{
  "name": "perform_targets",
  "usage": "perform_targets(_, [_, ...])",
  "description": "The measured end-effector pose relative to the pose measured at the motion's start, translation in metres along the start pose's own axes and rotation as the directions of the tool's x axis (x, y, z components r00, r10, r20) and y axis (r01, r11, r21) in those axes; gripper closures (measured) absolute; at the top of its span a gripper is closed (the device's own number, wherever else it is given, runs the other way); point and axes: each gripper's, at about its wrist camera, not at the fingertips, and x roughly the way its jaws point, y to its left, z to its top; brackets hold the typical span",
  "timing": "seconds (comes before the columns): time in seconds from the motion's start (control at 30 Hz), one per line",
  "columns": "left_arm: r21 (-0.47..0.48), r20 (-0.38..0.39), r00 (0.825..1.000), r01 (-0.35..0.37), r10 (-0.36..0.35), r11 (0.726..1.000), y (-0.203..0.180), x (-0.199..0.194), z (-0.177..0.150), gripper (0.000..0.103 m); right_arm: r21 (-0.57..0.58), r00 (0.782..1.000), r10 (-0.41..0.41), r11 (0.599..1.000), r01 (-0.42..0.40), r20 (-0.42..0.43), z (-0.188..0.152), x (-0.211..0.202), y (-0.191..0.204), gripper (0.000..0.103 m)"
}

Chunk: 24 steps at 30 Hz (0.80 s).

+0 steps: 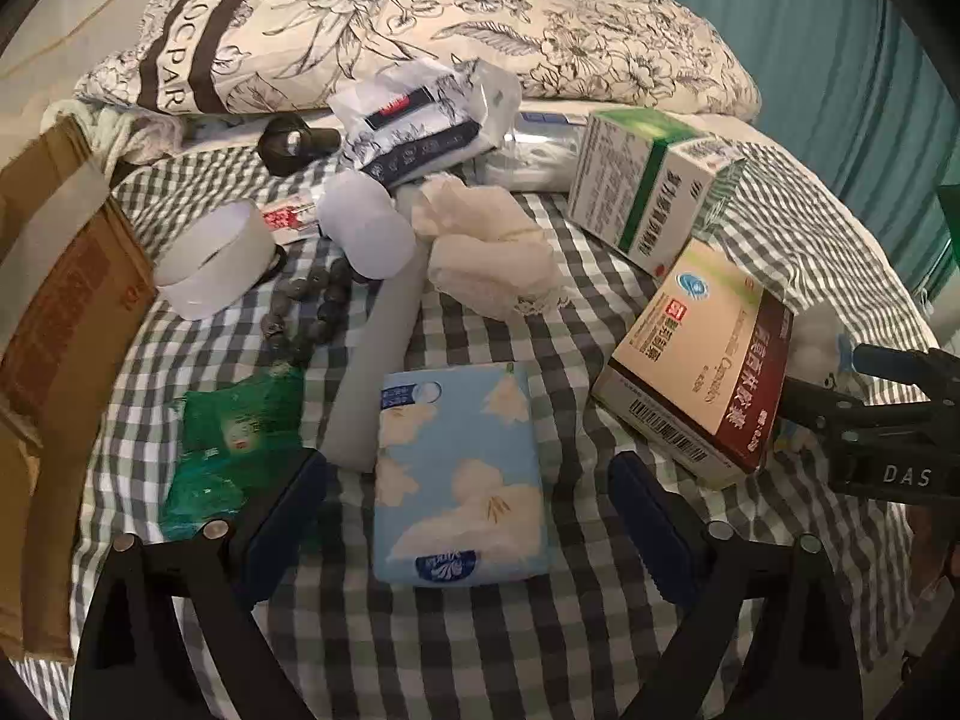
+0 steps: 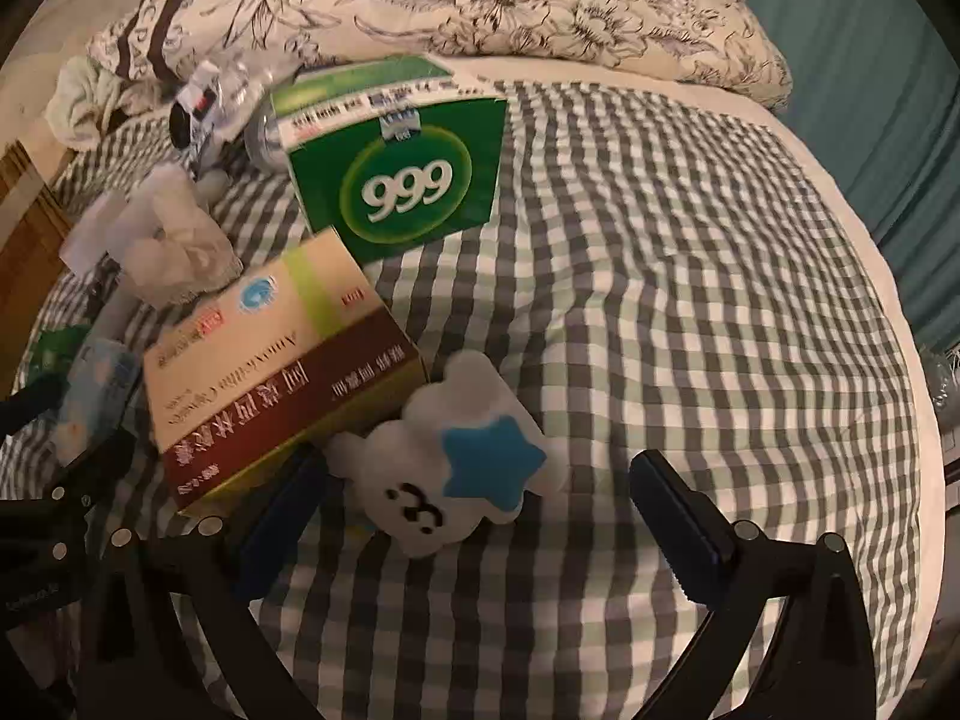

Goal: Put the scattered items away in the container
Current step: 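Grasp the blue cloud-print tissue pack with left tool while right grasps the white plush toy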

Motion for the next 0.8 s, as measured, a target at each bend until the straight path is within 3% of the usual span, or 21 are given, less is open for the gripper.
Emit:
perform_targets(0.07, [-0.002, -0.028, 1.0, -0.007, 0.007, 1.0, 0.002, 0.007, -0.002, 0.031, -0.018, 1.0, -0.004, 1.0, 0.004, -0.025, 0.0, 0.007, 0.004, 0.021])
perform_targets(0.13, [-0.014, -0.041, 0.999, 0.002, -0.002, 1.0, 0.007, 0.011, -0.004, 0.037, -0.029, 0.999, -0.006, 1.0, 0.005, -0.033, -0.001, 0.01, 0.005, 0.027])
perform_targets(0.2, [-0.031, -0.034, 0.999, 0.018, -0.019, 0.999, 0.011, 0.009, -0.006, 0.044, -0.035, 1.0, -0.014, 0.999, 0.013, -0.024, -0.001, 0.008, 0.006, 0.046])
perform_targets(0.3, [-0.029, -0.02, 0.999, 0.028, -0.029, 0.999, 0.011, 0.005, -0.008, 0.05, -0.027, 1.0, -0.023, 0.999, 0.022, -0.02, 0.0, 0.005, 0.005, 0.06])
perform_targets(0.43, [-0.019, -0.006, 1.0, 0.016, -0.016, 1.0, 0.01, -0.003, -0.01, 0.051, -0.004, 1.0, -0.003, 1.0, 0.003, -0.02, -0.001, -0.006, 0.0, 0.063])
perform_targets(0.8, [-0.122, 0.049, 0.998, 0.055, -0.049, 0.991, 0.03, -0.051, 0.001, 0.052, -0.009, 0.998, 0.034, 0.999, -0.033, 0.052, 0.003, -0.06, -0.005, 0.063])
